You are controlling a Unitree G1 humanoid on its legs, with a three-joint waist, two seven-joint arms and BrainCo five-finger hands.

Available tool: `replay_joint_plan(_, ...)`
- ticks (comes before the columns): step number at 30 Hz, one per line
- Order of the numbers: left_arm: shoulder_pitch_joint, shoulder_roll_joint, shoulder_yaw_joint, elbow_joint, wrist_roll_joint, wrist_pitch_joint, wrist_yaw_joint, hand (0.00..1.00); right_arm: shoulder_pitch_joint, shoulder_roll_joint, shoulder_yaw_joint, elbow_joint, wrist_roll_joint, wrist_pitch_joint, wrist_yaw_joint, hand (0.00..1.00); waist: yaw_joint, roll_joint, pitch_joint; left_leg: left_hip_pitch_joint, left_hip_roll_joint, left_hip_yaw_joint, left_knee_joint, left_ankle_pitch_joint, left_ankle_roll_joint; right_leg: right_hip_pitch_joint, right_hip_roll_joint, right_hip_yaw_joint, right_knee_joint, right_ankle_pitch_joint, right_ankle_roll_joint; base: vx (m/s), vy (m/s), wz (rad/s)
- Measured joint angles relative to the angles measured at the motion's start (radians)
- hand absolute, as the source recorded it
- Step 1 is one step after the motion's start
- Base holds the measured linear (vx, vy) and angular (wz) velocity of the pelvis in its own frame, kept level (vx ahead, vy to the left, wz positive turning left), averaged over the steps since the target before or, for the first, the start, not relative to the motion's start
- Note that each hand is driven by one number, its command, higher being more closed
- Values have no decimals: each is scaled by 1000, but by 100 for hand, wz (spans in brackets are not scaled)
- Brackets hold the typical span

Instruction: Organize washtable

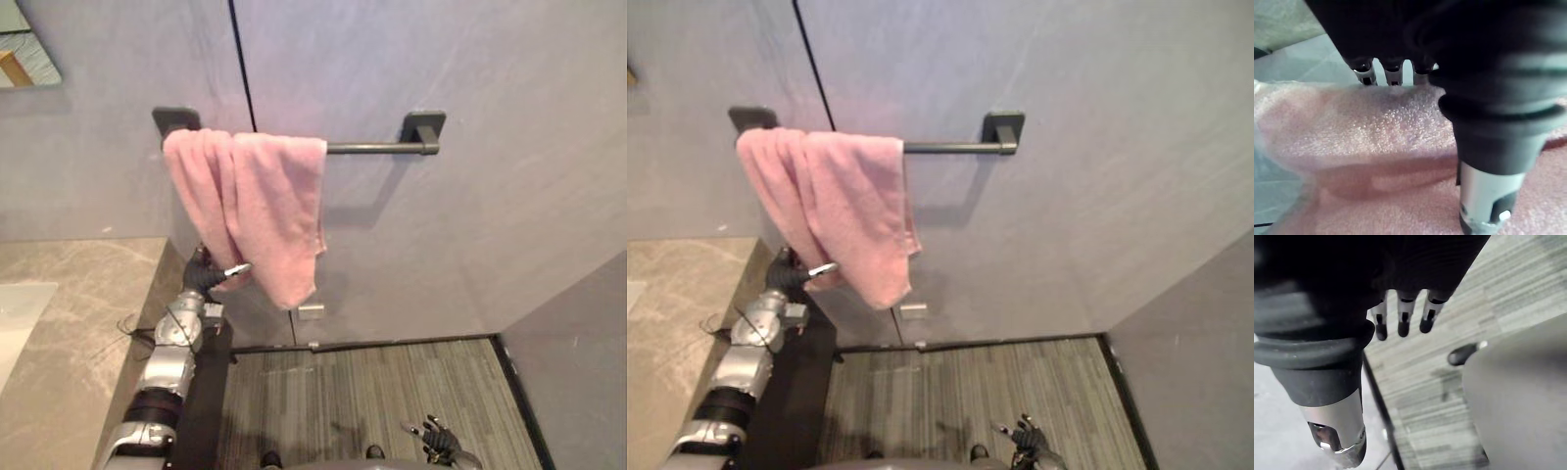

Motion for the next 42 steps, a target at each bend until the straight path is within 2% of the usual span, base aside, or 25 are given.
replay_joint_plan(7,0,-3,11,0,10,0,26,0,0,-3,-2,0,-11,0,0,0,-7,0,0,2,0,0,0,0,0,0,0,2,0,3,2,-25,-5,-1)
replay_joint_plan(15,-6,3,78,0,10,0,53,0,1,-3,-2,0,-11,0,0,0,-6,0,1,-2,0,1,0,0,0,-3,0,3,-2,3,2,0,0,0)
replay_joint_plan(29,-74,113,128,3,-50,0,52,0,12,-4,-22,-2,-11,0,2,0,-3,3,5,-10,1,13,0,0,0,-18,1,12,1,3,1,0,0,-2)
replay_joint_plan(30,-85,115,129,13,-50,0,52,100,13,-4,-22,-2,-11,0,2,0,-1,3,5,-10,1,14,0,0,0,-18,1,12,2,3,1,0,0,0)
replay_joint_plan(42,-114,116,146,45,-52,-1,42,100,14,-12,-23,-5,-15,-1,2,0,-4,9,10,-9,1,27,0,0,0,-19,2,26,1,6,1,2,-3,-2)
